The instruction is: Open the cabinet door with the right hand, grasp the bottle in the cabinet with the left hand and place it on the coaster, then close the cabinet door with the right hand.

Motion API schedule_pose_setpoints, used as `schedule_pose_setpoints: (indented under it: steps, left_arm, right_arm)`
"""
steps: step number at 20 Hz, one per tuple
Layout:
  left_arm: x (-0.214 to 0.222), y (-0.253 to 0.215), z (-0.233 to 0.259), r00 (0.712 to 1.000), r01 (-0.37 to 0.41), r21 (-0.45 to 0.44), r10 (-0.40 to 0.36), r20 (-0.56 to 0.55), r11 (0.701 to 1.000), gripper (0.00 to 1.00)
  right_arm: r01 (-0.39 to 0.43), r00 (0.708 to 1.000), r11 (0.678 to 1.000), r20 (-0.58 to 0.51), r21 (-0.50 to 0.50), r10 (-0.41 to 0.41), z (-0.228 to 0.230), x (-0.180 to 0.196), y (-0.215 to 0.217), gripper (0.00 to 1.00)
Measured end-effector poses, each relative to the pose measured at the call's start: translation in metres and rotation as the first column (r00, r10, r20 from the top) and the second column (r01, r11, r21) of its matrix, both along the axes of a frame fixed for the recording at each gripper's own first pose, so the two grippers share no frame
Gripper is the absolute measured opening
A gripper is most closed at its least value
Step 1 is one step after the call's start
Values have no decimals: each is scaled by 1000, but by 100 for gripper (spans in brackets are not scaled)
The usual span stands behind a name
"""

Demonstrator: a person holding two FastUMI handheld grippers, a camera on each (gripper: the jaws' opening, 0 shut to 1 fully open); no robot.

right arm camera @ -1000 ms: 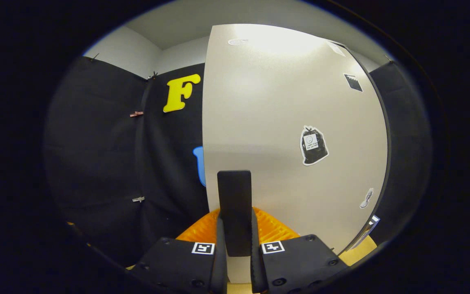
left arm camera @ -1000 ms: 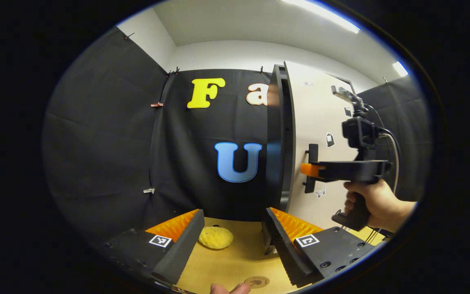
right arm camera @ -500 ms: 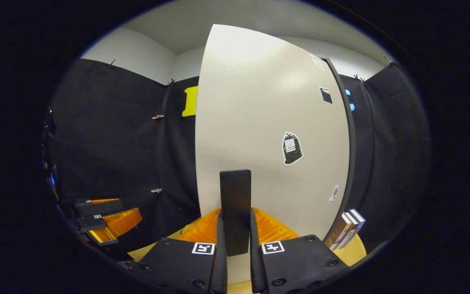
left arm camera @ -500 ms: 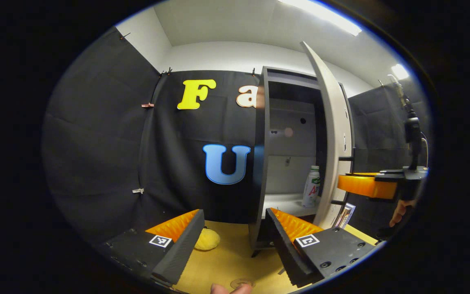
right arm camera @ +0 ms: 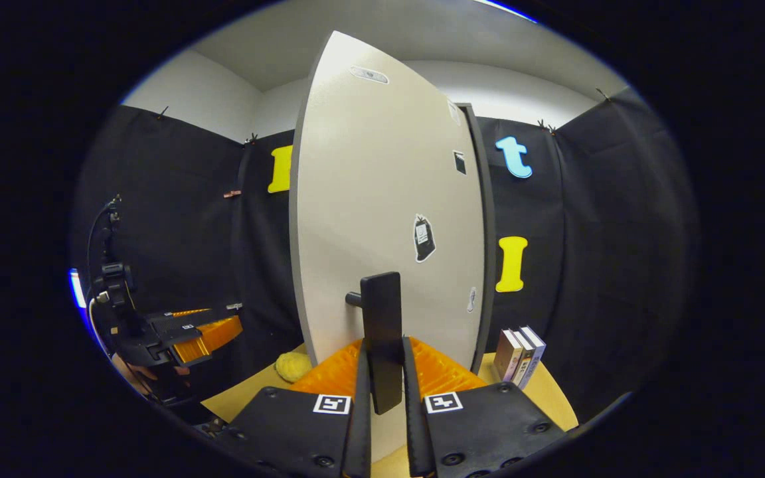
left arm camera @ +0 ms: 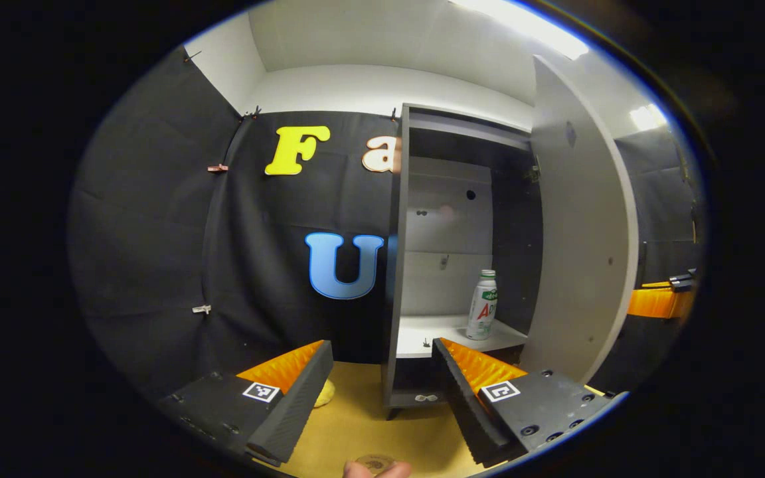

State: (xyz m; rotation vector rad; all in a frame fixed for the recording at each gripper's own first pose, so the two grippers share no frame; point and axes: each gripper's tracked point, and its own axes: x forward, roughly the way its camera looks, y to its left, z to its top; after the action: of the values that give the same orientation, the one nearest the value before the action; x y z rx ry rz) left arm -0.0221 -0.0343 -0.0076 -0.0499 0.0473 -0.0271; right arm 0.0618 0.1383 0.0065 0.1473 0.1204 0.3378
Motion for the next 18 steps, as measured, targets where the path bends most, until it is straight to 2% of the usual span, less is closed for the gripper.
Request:
schedule_pose_setpoints:
  steps: [6,12,13,14,18]
  left_arm:
    - [13,-25,2,999,45,4,-45,0,999,94]
    - [30,-47,1,998,70,-5,-70,-1,998,94]
    - [33,-50,0,997,75,-9,-75,-1,997,94]
    - [36,-53,0,997,79,-13,-79,-2,997,94]
    - [47,-68,0,995,99,-17,-99,-3,995,94]
  right_arm:
    - [42,999,998,-3,-51,-42,-3,-1,-23,25]
    - [89,996,995,-12,-39,-90,-2,-1,-39,25]
    - [99,995,994,-14,-36,-100,-2,0,-42,19]
    - [108,994,994,-21,-30,-109,-3,0,-45,25]
    - [136,990,991,-37,-14,-137,-2,1,-51,21]
